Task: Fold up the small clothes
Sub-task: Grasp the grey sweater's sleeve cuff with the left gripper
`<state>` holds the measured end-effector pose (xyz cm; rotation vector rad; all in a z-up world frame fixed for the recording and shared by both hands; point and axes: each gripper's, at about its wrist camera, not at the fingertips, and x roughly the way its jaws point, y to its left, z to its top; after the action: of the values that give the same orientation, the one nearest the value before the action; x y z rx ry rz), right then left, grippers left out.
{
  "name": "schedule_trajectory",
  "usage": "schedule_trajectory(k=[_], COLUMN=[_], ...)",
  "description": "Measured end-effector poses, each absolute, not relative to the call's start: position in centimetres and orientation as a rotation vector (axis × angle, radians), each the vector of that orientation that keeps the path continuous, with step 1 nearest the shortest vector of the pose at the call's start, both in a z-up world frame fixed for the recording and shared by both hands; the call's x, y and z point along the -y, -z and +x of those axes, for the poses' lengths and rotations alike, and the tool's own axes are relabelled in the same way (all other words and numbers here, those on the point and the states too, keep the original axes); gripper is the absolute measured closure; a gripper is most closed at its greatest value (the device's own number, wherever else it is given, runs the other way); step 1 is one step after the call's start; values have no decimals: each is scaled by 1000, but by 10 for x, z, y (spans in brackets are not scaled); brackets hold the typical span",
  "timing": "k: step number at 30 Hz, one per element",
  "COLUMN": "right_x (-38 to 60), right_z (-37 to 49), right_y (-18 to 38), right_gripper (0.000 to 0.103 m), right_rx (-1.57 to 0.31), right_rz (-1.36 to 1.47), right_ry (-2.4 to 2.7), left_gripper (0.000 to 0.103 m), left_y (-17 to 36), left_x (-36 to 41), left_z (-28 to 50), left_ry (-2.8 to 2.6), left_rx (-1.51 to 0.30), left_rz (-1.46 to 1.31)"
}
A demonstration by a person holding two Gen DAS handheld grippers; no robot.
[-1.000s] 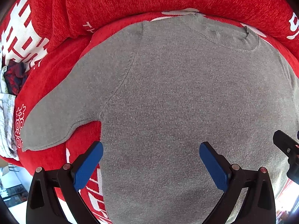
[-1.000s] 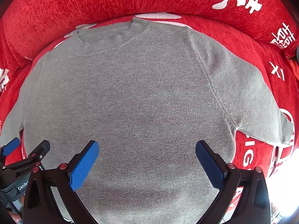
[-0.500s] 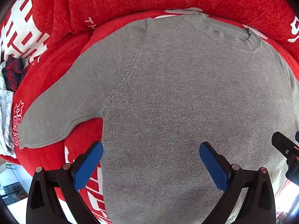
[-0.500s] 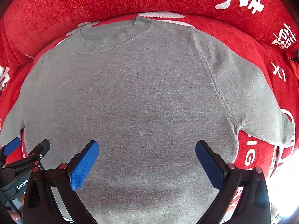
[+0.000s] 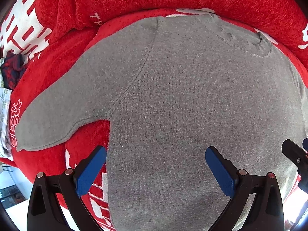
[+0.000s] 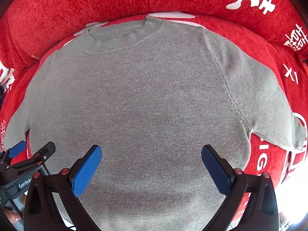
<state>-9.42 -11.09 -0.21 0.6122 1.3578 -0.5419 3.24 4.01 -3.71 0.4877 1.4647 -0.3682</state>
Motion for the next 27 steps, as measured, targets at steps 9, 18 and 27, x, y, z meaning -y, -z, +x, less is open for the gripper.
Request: schedule_trajectory(k=[9, 18, 27], right_x=[110, 73, 14], right_z=[-97, -69, -14], right_y=[-6, -13, -21], right_gripper=[0, 0, 0], right_rx=[-1337, -1382, -1382], right_rz=[641, 549, 469], right_ry=[547, 483, 347], left_gripper=[0, 0, 0], left_y=[40, 35, 39], left_x=[-49, -103, -274], left_z=[47, 81, 126], left_ry=[395, 435, 250], left_rx=[-1473, -1463, -1357], left_rz=[429, 164, -305])
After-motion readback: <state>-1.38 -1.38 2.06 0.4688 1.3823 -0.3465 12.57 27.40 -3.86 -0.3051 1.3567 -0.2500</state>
